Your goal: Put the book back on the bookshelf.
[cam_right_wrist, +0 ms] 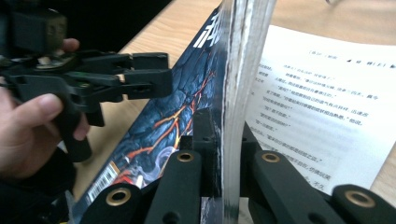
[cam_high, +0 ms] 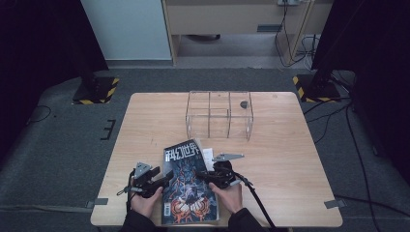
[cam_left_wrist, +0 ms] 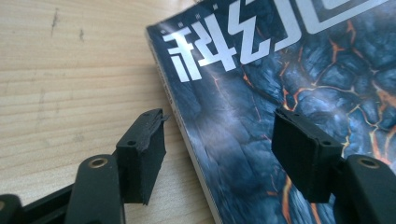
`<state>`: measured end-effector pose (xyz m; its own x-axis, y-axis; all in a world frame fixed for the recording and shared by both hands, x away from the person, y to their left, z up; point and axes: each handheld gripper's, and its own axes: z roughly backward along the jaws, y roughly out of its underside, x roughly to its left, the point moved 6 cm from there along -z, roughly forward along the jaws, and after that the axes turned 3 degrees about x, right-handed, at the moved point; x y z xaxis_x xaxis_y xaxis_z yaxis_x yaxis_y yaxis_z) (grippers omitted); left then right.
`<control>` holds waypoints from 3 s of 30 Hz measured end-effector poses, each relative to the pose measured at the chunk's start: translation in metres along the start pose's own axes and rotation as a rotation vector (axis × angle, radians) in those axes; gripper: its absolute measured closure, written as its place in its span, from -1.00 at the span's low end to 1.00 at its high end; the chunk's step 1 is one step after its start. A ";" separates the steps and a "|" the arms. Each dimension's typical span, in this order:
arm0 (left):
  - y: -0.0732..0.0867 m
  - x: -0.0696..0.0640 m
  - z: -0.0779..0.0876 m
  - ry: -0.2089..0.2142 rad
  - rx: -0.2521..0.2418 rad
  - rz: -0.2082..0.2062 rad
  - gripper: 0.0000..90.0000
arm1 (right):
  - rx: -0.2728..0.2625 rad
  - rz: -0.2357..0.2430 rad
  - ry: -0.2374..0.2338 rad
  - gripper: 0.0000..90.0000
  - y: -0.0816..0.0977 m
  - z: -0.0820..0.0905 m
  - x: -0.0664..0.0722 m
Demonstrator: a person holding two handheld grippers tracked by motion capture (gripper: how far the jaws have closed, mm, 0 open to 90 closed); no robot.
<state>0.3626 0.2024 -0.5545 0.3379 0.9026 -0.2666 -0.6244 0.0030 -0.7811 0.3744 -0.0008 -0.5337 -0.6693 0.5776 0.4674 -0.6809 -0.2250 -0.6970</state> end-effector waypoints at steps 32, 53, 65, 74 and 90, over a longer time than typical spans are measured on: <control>-0.007 -0.018 0.006 0.205 -0.039 0.039 -0.47 | -0.103 0.207 -0.033 0.90 -0.014 0.028 0.027; -0.019 -0.029 0.004 0.285 -0.073 0.060 -0.20 | -0.082 0.189 -0.070 0.90 -0.011 0.033 0.011; -0.023 -0.023 0.003 0.260 -0.040 0.116 0.37 | -0.080 0.184 -0.094 0.90 -0.012 0.035 0.010; -0.032 -0.032 0.016 0.222 -0.058 0.041 0.61 | -0.075 0.153 -0.087 0.89 -0.013 0.034 0.001; -0.056 -0.056 0.042 0.195 -0.139 -0.073 0.77 | -0.108 0.072 -0.105 0.79 -0.014 0.036 -0.011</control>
<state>0.3487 0.1696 -0.4717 0.5162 0.8022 -0.3000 -0.4949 -0.0065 -0.8689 0.3808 -0.0325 -0.5093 -0.7467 0.4766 0.4640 -0.5975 -0.1743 -0.7827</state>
